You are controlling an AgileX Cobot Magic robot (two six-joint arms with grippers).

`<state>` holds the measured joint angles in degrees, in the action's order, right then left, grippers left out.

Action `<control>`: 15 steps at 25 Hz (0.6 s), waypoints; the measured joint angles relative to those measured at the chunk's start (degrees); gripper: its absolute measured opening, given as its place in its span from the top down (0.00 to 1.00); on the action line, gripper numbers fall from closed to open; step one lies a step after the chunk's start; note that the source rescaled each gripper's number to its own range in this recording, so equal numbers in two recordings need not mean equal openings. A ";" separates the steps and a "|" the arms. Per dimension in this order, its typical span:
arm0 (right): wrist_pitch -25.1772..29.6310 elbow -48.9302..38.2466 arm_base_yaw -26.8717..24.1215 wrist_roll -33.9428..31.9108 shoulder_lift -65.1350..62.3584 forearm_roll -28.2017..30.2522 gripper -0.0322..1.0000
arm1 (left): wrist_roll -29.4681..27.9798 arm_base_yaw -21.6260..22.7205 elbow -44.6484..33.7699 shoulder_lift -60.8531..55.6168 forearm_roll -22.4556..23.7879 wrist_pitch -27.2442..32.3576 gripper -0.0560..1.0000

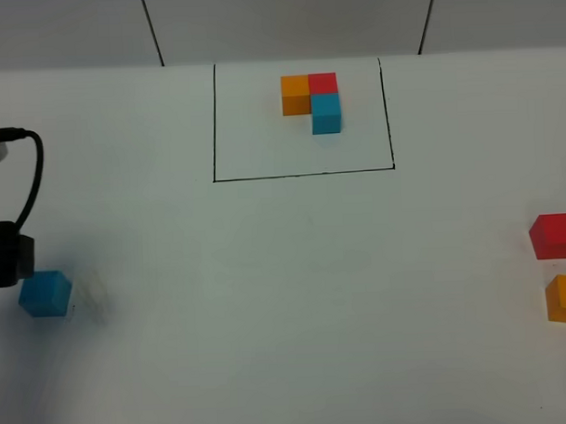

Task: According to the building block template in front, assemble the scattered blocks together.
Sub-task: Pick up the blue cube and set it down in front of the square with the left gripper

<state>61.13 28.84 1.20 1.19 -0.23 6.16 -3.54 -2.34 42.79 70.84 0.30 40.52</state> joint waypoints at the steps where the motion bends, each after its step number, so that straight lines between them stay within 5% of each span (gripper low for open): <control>1: 0.00 0.00 0.00 0.00 0.00 0.00 0.97 | 0.00 0.00 0.00 2.07 -0.30 -0.89 0.11; 15: 0.00 0.00 0.00 0.00 0.00 0.00 0.97 | -1.57 0.00 0.04 21.67 -0.30 -12.87 0.11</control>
<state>61.13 28.84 1.20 1.19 -0.23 6.16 -5.10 -2.34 42.83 92.50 0.00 27.65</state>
